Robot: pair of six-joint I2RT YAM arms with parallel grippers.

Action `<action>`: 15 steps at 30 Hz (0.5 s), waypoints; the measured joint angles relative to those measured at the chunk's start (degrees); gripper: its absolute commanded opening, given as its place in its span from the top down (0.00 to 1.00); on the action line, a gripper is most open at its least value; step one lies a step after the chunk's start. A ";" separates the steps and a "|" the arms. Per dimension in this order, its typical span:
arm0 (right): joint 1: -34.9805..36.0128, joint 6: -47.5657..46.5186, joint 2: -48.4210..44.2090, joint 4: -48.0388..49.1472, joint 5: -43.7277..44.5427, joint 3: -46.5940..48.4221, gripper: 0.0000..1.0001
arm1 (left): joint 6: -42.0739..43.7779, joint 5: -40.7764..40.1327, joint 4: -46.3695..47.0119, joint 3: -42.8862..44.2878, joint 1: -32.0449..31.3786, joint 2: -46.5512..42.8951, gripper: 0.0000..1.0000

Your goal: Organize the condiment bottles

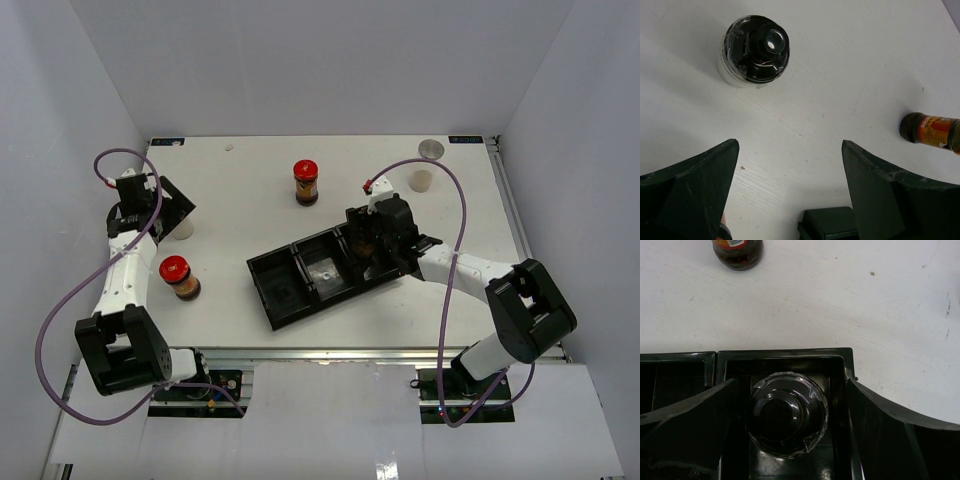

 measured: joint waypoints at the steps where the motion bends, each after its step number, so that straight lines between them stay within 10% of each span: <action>1: 0.05 -0.07 0.00 0.17 0.14 0.00 0.02 | 0.12 0.12 0.25 0.00 0.09 0.42 0.03; 15: 0.17 -0.48 -11.91 -2.78 1.76 0.00 0.10 | 3.09 -4.25 0.09 5.53 1.93 9.77 0.04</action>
